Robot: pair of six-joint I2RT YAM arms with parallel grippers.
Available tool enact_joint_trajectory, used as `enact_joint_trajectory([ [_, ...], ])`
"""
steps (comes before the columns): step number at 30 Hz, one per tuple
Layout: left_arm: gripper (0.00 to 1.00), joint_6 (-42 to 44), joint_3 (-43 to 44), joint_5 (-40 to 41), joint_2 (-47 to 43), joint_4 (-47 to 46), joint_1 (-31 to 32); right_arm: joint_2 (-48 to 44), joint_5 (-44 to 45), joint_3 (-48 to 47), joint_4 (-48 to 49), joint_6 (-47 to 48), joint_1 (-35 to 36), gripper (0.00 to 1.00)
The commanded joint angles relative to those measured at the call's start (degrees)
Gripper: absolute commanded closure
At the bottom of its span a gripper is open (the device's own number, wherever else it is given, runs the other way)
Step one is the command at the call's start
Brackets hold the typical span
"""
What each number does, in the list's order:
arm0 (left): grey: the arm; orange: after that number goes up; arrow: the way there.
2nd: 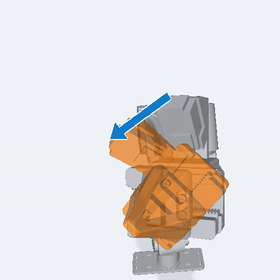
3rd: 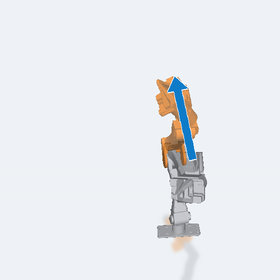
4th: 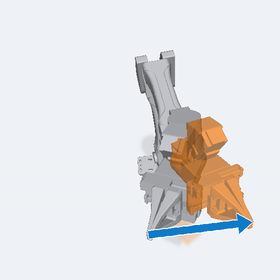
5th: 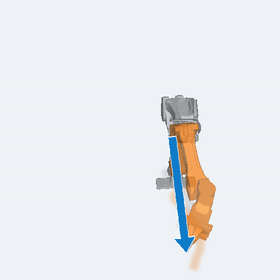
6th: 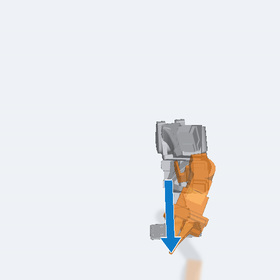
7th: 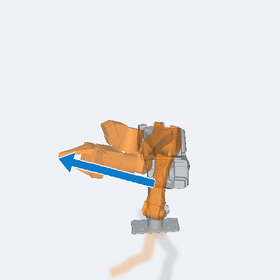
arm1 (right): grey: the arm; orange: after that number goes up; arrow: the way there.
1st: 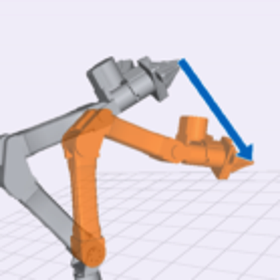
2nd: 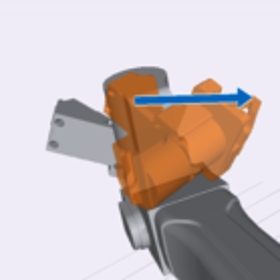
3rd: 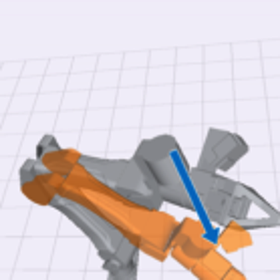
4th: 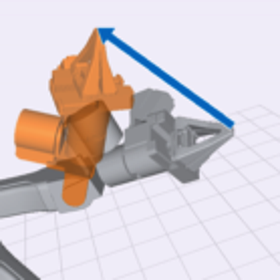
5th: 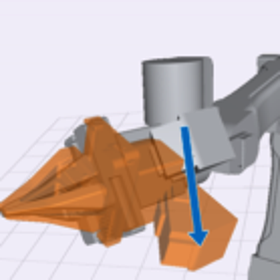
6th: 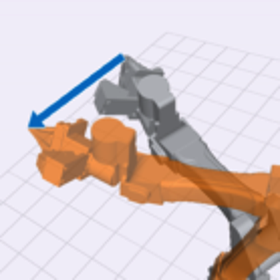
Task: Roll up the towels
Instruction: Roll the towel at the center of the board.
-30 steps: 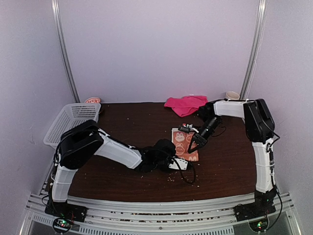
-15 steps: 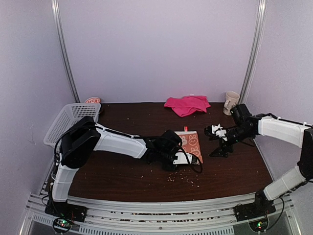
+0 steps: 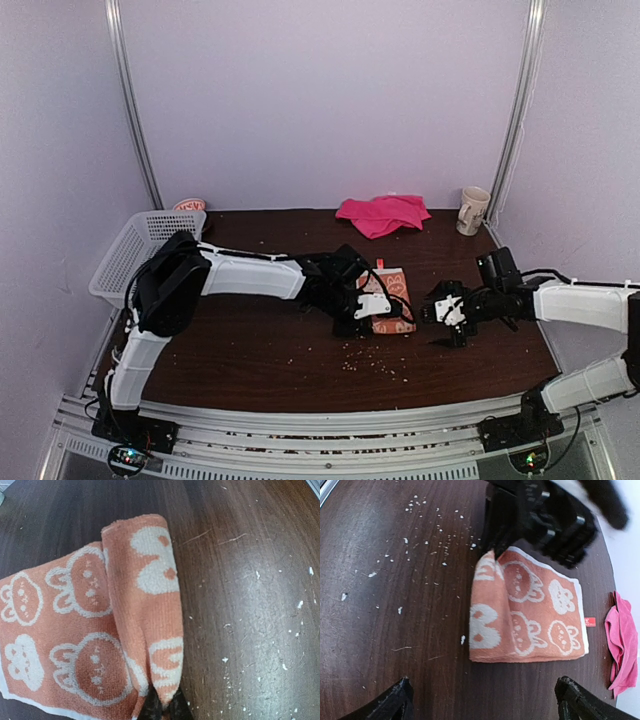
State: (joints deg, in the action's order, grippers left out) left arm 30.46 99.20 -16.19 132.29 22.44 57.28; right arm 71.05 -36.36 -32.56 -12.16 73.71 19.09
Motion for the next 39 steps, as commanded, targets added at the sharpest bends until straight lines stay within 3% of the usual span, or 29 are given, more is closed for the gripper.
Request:
enact_joint_trajectory([
  [1,1.0,-1.96,2.44,-7.31,2.63,6.54,-1.11,-0.42,3.59,3.79,9.61,1.83,3.75,0.03],
  [16,1.0,-3.11,7.65,-10.8,5.86,11.09,-2.7,12.02,27.73,5.1,29.75,-4.94,21.0,0.36],
  [27,1.0,-2.97,8.16,-10.96,6.06,12.06,-2.67,17.57,34.42,1.49,27.88,-9.68,21.79,0.56],
  [31,1.0,-3.04,8.08,-10.89,6.14,12.04,-2.83,17.62,33.18,0.44,24.95,-10.1,21.78,0.69],
  [35,1.0,-3.29,8.1,-11.06,6.14,12.04,-3.05,16.79,32.58,1.12,24.57,-9.62,21.78,0.69],
  [39,1.0,-3.37,8.2,-11.15,6.13,12.02,-3.13,15.99,32.41,1.63,24.68,-9.12,21.78,0.61],
])
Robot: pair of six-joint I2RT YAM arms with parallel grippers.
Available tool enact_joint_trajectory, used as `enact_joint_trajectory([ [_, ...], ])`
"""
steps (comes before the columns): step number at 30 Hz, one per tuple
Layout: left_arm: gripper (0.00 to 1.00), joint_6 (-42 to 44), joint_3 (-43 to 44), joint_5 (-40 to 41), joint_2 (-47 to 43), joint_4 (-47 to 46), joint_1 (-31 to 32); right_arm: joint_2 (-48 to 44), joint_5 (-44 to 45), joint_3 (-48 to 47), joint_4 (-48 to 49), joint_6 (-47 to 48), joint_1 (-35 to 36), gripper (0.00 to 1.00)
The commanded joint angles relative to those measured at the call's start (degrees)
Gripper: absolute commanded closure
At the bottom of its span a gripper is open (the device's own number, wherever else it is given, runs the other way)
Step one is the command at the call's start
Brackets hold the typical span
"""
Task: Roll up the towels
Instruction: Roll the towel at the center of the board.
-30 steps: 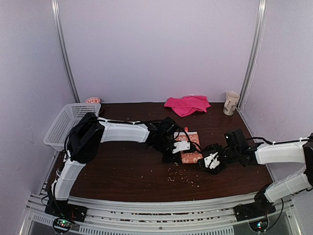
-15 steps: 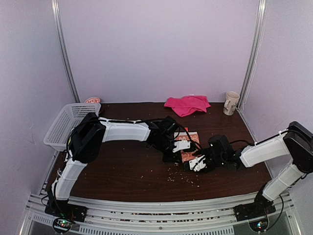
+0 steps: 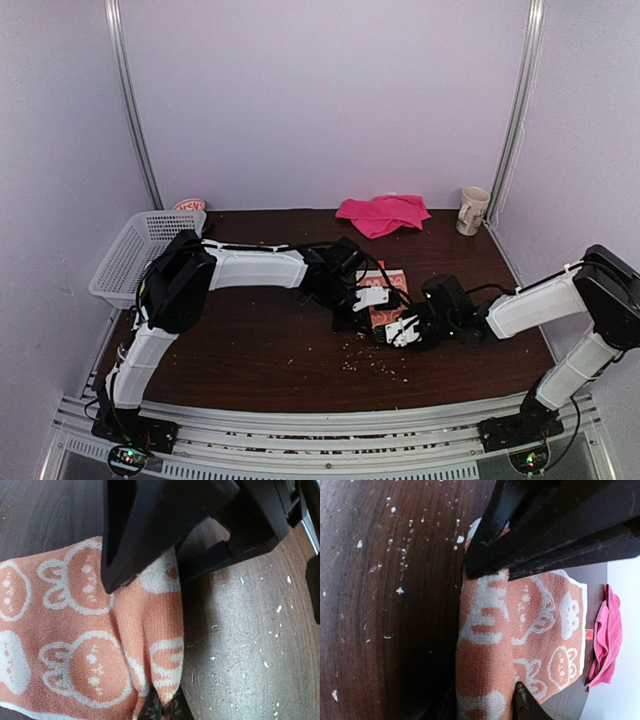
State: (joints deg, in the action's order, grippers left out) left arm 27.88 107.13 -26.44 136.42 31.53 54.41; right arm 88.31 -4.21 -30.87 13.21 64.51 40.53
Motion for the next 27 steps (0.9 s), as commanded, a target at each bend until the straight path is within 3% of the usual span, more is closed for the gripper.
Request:
enact_joint_trajectory([
  [1,1.0,-0.83,0.23,-0.9,2.01,2.92,-0.27,-1.38,0.18,0.04,-0.7,0.15,0.42,0.6],
  [9,1.0,-1.05,0.35,-0.9,2.09,2.92,-0.27,-1.19,0.59,0.02,0.05,-0.43,0.98,0.6],
  [15,1.0,-1.24,0.44,-1.07,2.23,2.92,-0.27,-2.26,1.41,1.49,2.43,0.09,2.19,0.53],
  [21,1.0,-1.25,0.44,-1.24,2.32,2.97,-0.35,-1.35,2.71,1.18,2.41,-0.31,2.49,0.65],
  [24,1.0,-1.26,0.44,-1.24,2.28,2.95,-0.43,-0.66,3.15,0.47,1.32,-0.95,2.44,0.77],
  [27,1.0,-1.21,0.27,-1.34,2.12,2.92,-0.45,-0.09,3.79,0.14,0.86,-1.61,2.44,0.78],
])
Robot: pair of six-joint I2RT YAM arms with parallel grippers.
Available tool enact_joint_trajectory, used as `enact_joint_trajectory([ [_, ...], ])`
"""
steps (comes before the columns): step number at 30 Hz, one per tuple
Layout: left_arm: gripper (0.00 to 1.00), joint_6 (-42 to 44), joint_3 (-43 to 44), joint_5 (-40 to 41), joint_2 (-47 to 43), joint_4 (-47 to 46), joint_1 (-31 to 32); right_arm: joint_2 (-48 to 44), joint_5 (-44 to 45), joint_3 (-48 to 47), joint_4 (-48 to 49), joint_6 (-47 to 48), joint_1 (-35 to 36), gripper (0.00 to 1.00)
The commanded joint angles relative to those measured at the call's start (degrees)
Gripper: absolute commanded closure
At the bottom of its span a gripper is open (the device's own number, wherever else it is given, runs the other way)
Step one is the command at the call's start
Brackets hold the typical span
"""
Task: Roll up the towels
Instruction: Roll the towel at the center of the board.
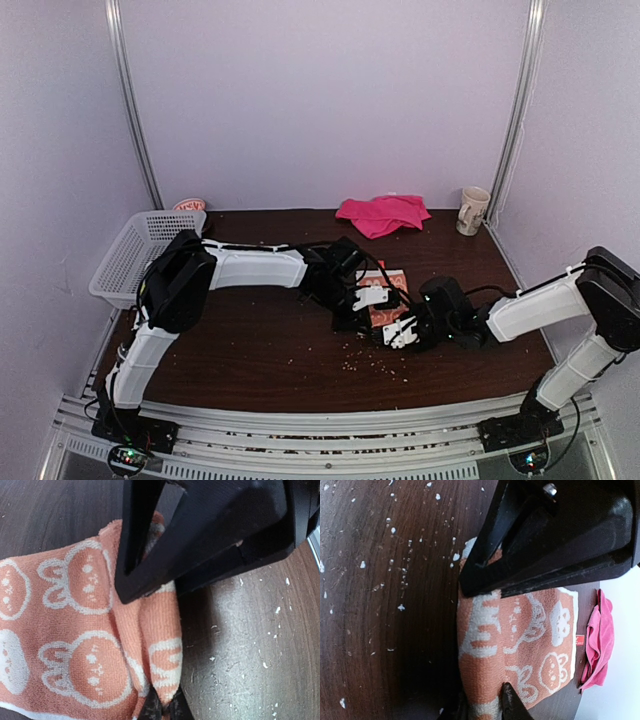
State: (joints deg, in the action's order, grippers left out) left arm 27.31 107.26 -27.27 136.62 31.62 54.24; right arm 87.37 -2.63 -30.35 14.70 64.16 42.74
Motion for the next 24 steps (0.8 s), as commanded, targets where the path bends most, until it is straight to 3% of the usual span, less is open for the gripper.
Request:
enact_joint_trajectory([
  [1,1.0,-0.67,0.02,-0.57,1.84,2.84,-0.23,1.18,2.4,-0.61,-0.99,-1.39,0.26,0.78],
  [5,1.0,-0.5,-0.71,-0.07,0.9,2.47,-0.27,1.95,1.37,-2.23,-5.03,-2.07,0.24,0.89],
  [12,0.57,-3.94,-9.55,2.52,-8.03,-7.43,-0.87,2.01,-2.44,-4.88,-11.66,-4.54,-0.26,0.94],
  [15,0.48,-4.79,-13.38,3.61,-11.98,-11.56,-0.89,2.46,-4.79,-6.86,-14.85,-6.0,-1.08,0.95],
  [24,0.46,-7.31,-27.99,6.84,-21.79,-26.52,-0.88,6.64,-15.54,-15.58,-29.14,-10.07,-7.79,0.95],
])
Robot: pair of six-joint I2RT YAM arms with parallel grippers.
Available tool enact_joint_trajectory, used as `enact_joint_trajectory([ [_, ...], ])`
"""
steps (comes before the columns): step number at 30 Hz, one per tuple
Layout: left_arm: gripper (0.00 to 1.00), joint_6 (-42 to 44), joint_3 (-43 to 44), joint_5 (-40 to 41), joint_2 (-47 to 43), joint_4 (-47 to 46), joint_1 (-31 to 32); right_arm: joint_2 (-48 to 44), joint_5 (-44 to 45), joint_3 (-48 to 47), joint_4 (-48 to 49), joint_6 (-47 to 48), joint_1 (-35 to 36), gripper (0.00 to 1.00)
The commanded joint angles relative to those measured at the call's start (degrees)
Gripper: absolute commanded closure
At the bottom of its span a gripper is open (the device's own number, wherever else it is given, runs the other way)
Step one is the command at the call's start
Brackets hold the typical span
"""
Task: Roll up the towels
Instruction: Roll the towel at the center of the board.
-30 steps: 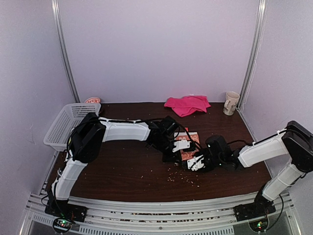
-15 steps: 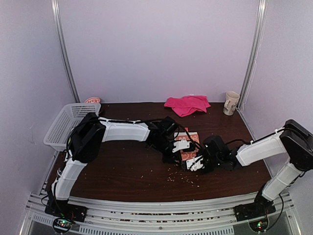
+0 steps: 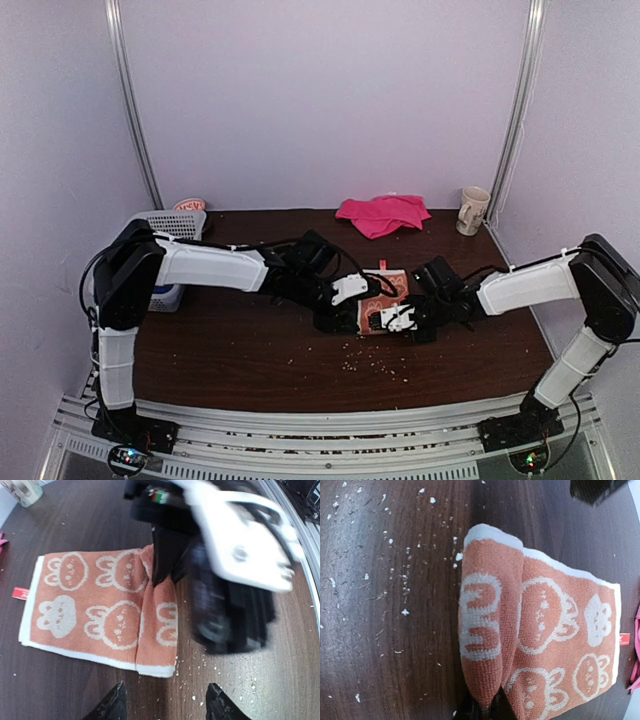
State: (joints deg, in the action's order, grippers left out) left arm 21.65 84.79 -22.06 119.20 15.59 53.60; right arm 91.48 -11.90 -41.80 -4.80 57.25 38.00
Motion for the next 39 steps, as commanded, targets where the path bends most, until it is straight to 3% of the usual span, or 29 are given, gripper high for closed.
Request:
enact_joint_trajectory([
  [1,0.46,-1.51,-7.3,1.91,-5.38,-12.5,-0.25,3.41,-7.82,-5.86,-11.73,-3.86,-4.07,0.96],
  [8,0.48,3.5,-14.53,6.52,-9.44,-22.07,1.18,11.19,-16.67,-18.27,-28.95,-4.73,-9.38,0.95],
  [19,0.55,20.32,-20.78,21.75,-6.37,-34.13,7.12,26.54,-27.24,-35.59,-52.0,-2.56,-13.32,0.95],
  [27,0.59,25.95,-24.24,24.98,-5.99,-40.62,10.79,36.63,-37.18,-45.37,-71.95,5.68,-17.16,0.97],
  [39,0.67,32.25,-24.47,27.18,-1.56,-45.36,13.83,38.77,-37.92,-45.62,-72.77,3.51,-17.52,0.97],
])
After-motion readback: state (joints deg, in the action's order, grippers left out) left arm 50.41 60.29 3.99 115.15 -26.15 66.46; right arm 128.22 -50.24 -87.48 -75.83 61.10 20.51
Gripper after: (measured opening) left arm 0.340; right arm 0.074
